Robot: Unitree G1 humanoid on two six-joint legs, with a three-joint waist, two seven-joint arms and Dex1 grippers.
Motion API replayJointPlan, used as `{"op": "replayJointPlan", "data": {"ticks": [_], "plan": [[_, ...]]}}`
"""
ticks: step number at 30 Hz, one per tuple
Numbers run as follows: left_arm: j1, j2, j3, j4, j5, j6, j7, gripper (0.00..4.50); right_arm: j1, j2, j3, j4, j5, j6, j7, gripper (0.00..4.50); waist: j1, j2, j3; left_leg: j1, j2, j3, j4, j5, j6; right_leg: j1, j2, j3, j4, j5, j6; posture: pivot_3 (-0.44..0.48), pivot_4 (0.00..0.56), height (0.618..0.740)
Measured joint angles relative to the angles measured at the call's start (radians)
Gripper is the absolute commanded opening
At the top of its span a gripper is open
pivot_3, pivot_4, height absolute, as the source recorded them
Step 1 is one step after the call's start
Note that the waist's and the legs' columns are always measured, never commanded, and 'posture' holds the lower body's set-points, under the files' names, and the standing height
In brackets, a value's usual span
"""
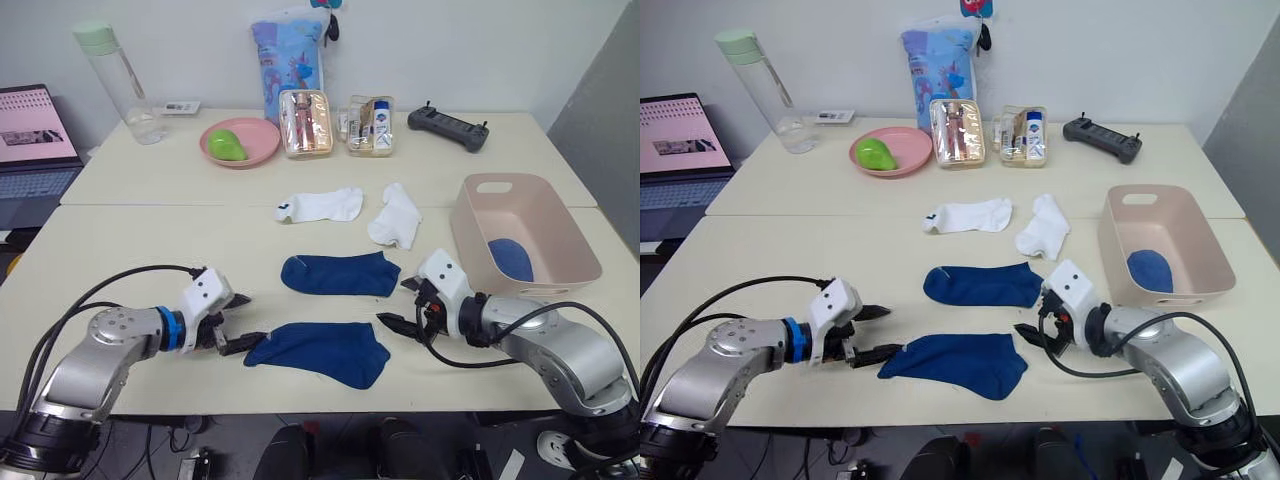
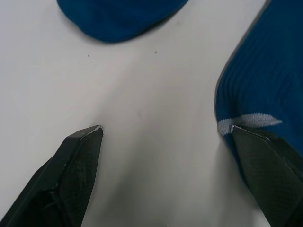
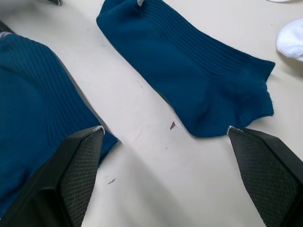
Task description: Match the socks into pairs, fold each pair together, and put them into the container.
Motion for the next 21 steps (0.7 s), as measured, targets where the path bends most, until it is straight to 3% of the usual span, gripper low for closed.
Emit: {"op": "replayJointPlan", "data": {"ticks": [11, 14, 21], "plan": [[0.028, -0.029, -0.007, -0.007, 0.029, -0.062, -0.010, 4.50, -0.005, -0.002, 0.000, 0.000, 0.004, 0.013, 0.000, 4.47, -0.001, 0.000, 0.000, 0.000, 0.000, 0.000, 0.000, 0.000, 0.000, 0.000, 0.000, 0.000, 0.000, 0.000, 0.000, 0.000, 0.150, 0.733], [0.028, -0.033, -0.021, -0.010, 0.055, -0.094, 0.004, 3.89, -0.005, -0.002, 0.000, 0.000, 0.004, 0.016, -0.001, 4.50, -0.001, 0.001, -0.001, 0.001, 0.000, 0.000, 0.000, 0.000, 0.000, 0.001, 0.000, 0.000, 0.000, 0.000, 0.000, 0.000, 0.150, 0.733], [0.058, -0.038, -0.043, -0.046, 0.059, -0.101, 0.000, 1.67, -0.005, -0.005, 0.001, -0.005, 0.007, 0.016, 0.007, 4.50, -0.001, 0.007, -0.004, 0.001, 0.000, 0.001, 0.000, 0.000, 0.000, 0.002, 0.000, 0.000, 0.000, 0.000, 0.000, 0.000, 0.150, 0.733]]}}
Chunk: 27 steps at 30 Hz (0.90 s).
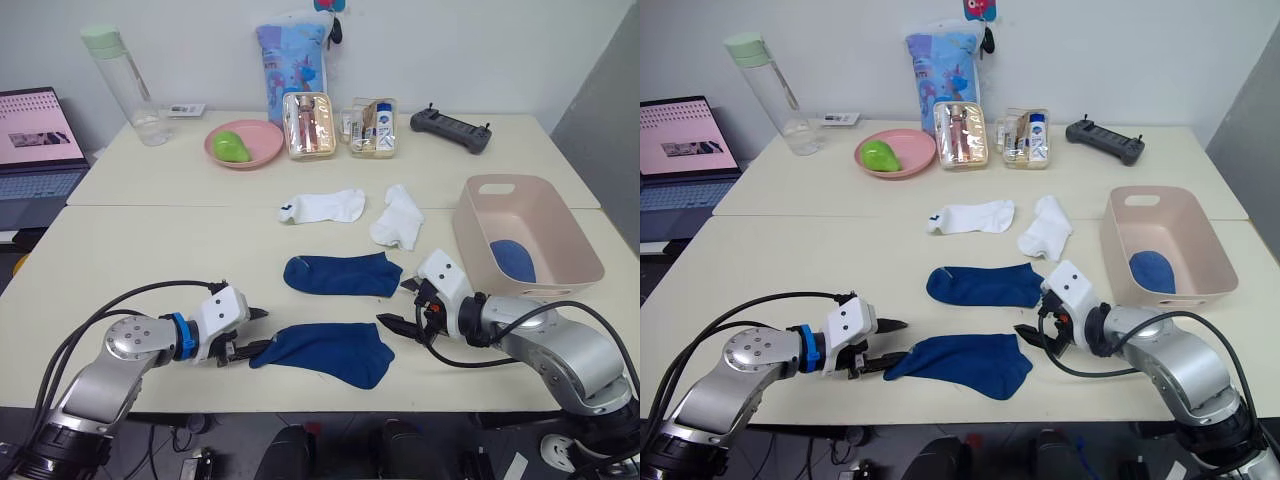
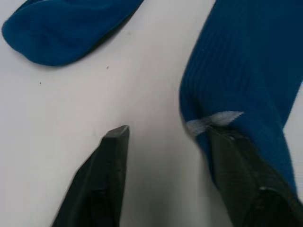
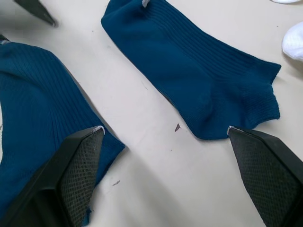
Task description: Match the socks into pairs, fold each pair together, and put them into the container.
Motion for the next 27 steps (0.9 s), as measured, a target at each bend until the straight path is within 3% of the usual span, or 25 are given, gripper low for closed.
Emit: {"op": "replayJointPlan", "data": {"ticks": [6, 7, 18, 27], "plan": [[0.031, 0.000, 0.014, -0.027, -0.057, 0.059, -0.018, 0.14, 0.001, -0.013, 0.000, -0.055, 0.046, -0.033, 0.078, 4.50, -0.001, 0.001, -0.001, 0.000, 0.000, 0.000, 0.000, 0.000, 0.000, 0.000, 0.000, 0.000, 0.000, 0.000, 0.000, 0.000, 0.150, 0.733], [0.035, 0.000, 0.022, -0.026, -0.071, 0.070, -0.021, 0.04, 0.001, -0.020, 0.000, -0.061, 0.056, -0.038, 0.093, 4.50, -0.001, 0.001, -0.001, 0.000, 0.000, 0.000, 0.000, 0.000, 0.000, 0.000, 0.000, 0.000, 0.000, 0.000, 0.000, 0.000, 0.150, 0.733], [0.036, 0.005, 0.082, 0.040, -0.116, 0.084, -0.040, 0.04, -0.034, -0.066, -0.009, -0.082, 0.162, -0.044, 0.197, 4.50, -0.002, 0.001, -0.001, 0.000, 0.001, -0.001, 0.000, 0.000, 0.000, 0.000, 0.001, -0.001, 0.000, 0.000, 0.000, 0.000, 0.150, 0.733], [-0.010, 0.004, 0.115, 0.131, -0.068, 0.025, -0.004, 0.04, -0.037, -0.085, -0.002, -0.082, 0.162, -0.060, 0.222, 4.50, -0.001, 0.001, -0.001, -0.001, 0.001, -0.001, 0.000, 0.000, 0.000, -0.001, 0.000, -0.001, 0.000, 0.000, 0.000, 0.000, 0.150, 0.733]]}}
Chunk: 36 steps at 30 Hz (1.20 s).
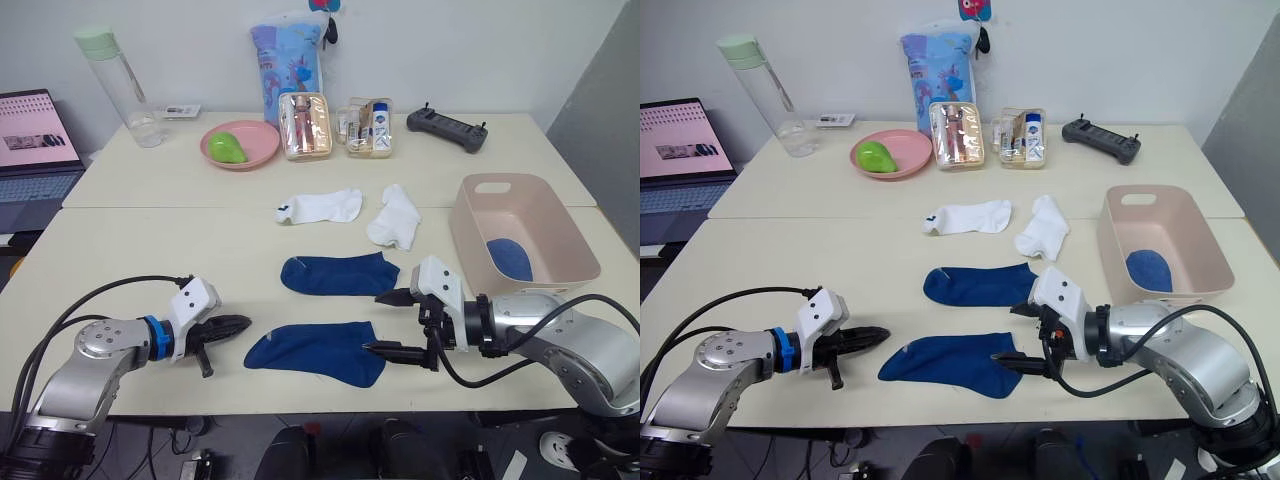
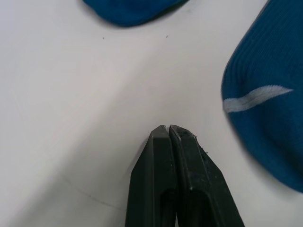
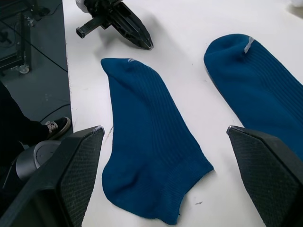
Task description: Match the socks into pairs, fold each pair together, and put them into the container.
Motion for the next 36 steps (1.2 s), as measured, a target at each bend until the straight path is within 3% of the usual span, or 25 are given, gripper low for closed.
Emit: {"op": "replayJointPlan", "data": {"ticks": [7, 8, 10, 15, 21, 31, 36], "plan": [[-0.010, -0.023, 0.000, -0.016, -0.013, 0.020, 0.004, 0.04, 0.000, -0.018, 0.001, 0.000, -0.002, -0.005, -0.003, 4.50, 0.000, 0.000, 0.000, 0.000, 0.000, 0.000, 0.000, 0.000, 0.000, 0.000, 0.000, 0.000, 0.000, 0.000, 0.000, 0.000, 0.150, 0.733], [-0.014, -0.023, 0.000, -0.020, -0.015, 0.028, 0.005, 0.22, 0.000, -0.018, 0.001, 0.000, -0.002, -0.006, -0.004, 4.50, 0.000, 0.000, 0.000, 0.000, 0.000, 0.000, 0.000, 0.000, 0.000, 0.000, 0.000, 0.000, 0.000, 0.000, 0.000, 0.000, 0.150, 0.733], [-0.056, -0.031, 0.001, -0.023, -0.041, 0.083, 0.019, 0.64, 0.001, -0.017, 0.001, 0.002, -0.008, -0.008, -0.011, 4.50, 0.000, 0.000, 0.000, 0.000, 0.000, 0.000, 0.000, 0.000, 0.000, 0.000, 0.000, 0.000, 0.000, 0.000, 0.000, 0.000, 0.150, 0.733], [-0.173, -0.053, 0.054, -0.059, -0.170, 0.288, 0.065, 2.20, 0.001, 0.006, -0.003, 0.039, -0.035, -0.021, -0.058, 4.50, -0.001, -0.001, 0.000, -0.001, 0.000, 0.000, 0.001, 0.000, 0.000, 0.000, 0.000, 0.000, 0.000, 0.000, 0.000, 0.000, 0.150, 0.733], [-0.317, -0.169, 0.061, -0.038, -0.221, 0.454, 0.228, 4.02, -0.023, 0.148, -0.045, 0.186, -0.132, -0.023, -0.257, 4.50, -0.001, -0.002, 0.000, 0.000, 0.000, 0.000, 0.001, 0.000, 0.000, 0.000, 0.000, 0.001, 0.001, 0.000, 0.000, 0.000, 0.150, 0.733], [-0.414, -0.268, -0.100, 0.138, -0.084, 0.435, 0.318, 4.02, -0.108, 0.312, -0.041, 0.435, -0.256, -0.022, -0.432, 4.50, -0.001, -0.002, -0.001, -0.001, 0.000, 0.002, 0.001, 0.000, -0.001, -0.001, 0.000, 0.001, 0.001, 0.000, 0.000, 0.000, 0.150, 0.733], [-0.441, -0.284, -0.129, 0.186, -0.049, 0.405, 0.285, 2.87, -0.121, 0.362, -0.035, 0.486, -0.277, -0.019, -0.436, 3.27, 0.001, -0.001, -0.001, 0.000, -0.001, 0.002, 0.001, 0.000, -0.001, -0.001, 0.000, 0.002, 0.001, 0.000, 0.000, 0.000, 0.150, 0.733]]}}
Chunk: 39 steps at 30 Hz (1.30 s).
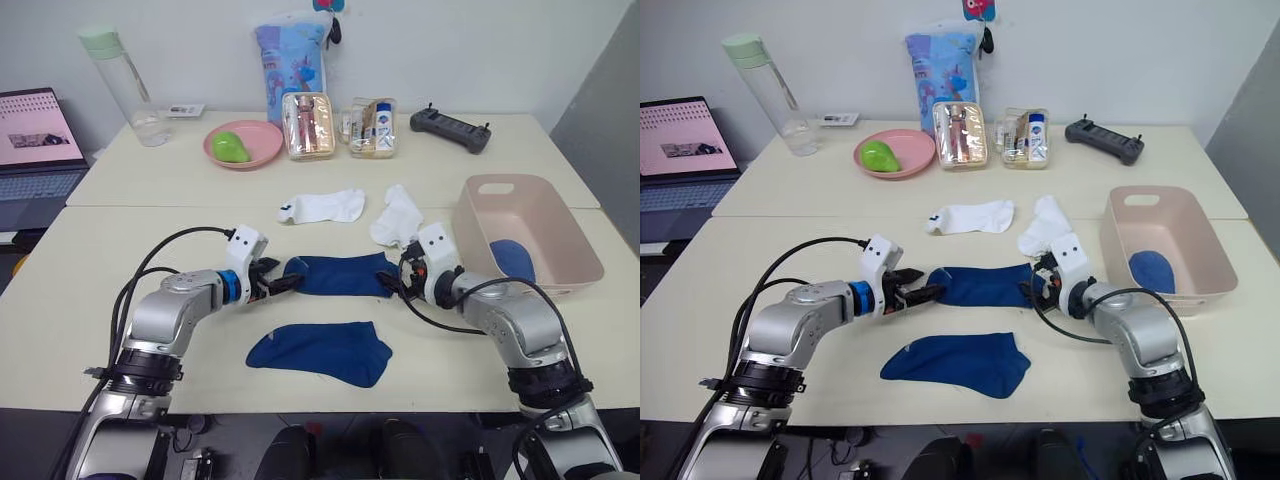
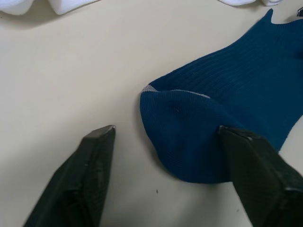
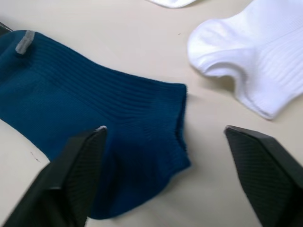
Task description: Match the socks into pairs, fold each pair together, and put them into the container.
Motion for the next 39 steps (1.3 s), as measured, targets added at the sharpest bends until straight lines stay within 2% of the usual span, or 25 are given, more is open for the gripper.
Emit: {"op": "replayJointPlan", "data": {"ticks": [9, 16, 22, 26, 30, 33, 39], "plan": [[-0.012, -0.041, -0.012, 0.031, 0.021, -0.033, -0.025, 0.02, 0.000, 0.007, 0.016, -0.017, -0.005, 0.015, 0.026, 0.02, 0.001, 0.000, 0.000, 0.000, 0.000, 0.000, 0.000, 0.000, 0.000, 0.000, 0.000, 0.000, 0.000, 0.000, 0.000, 0.000, 0.150, 0.733], [0.009, -0.034, 0.014, -0.014, -0.046, -0.002, -0.097, 0.02, 0.027, -0.005, 0.011, -0.128, 0.029, 0.020, 0.077, 0.02, -0.003, 0.000, 0.000, -0.001, 0.000, -0.001, 0.000, 0.000, 0.000, -0.001, 0.000, 0.000, 0.000, 0.000, 0.000, 0.000, 0.150, 0.733], [0.072, 0.112, 0.160, -0.203, -0.180, 0.099, -0.167, 0.02, 0.079, -0.043, -0.084, -0.338, 0.210, 0.141, 0.153, 0.02, -0.006, 0.000, 0.000, 0.000, 0.001, -0.002, -0.001, 0.000, 0.000, 0.000, 0.000, -0.001, -0.001, 0.000, 0.000, 0.000, 0.150, 0.733], [0.259, 0.250, 0.213, -0.378, -0.283, 0.190, -0.245, 0.02, 0.165, -0.098, -0.143, -0.491, 0.376, 0.285, 0.188, 0.02, -0.006, 0.000, 0.000, 0.000, 0.001, -0.002, -0.001, 0.000, 0.000, 0.000, 0.000, 0.000, -0.002, 0.000, 0.000, 0.000, 0.150, 0.733], [0.345, 0.290, 0.221, -0.459, -0.335, 0.229, -0.270, 0.02, 0.184, -0.119, -0.152, -0.537, 0.441, 0.343, 0.185, 0.02, -0.004, 0.000, 0.000, 0.000, 0.001, -0.002, -0.001, 0.000, 0.000, 0.001, 0.000, -0.001, -0.001, 0.000, 0.000, 0.000, 0.150, 0.733], [0.430, 0.323, 0.228, -0.504, -0.336, 0.213, -0.281, 0.02, 0.217, -0.133, -0.144, -0.556, 0.471, 0.369, 0.173, 0.02, -0.004, 0.000, 0.000, 0.001, 0.001, -0.002, -0.001, 0.000, 0.000, 0.001, 0.000, 0.000, -0.001, 0.000, 0.000, 0.000, 0.150, 0.733], [0.527, 0.324, 0.206, -0.476, -0.260, 0.107, -0.276, 0.02, 0.234, -0.133, -0.082, -0.541, 0.448, 0.355, 0.119, 0.02, -0.003, 0.000, 0.000, 0.000, 0.001, -0.002, -0.002, 0.000, 0.000, 0.000, 0.000, -0.001, -0.001, 0.000, 0.000, 0.000, 0.150, 0.733]]}}
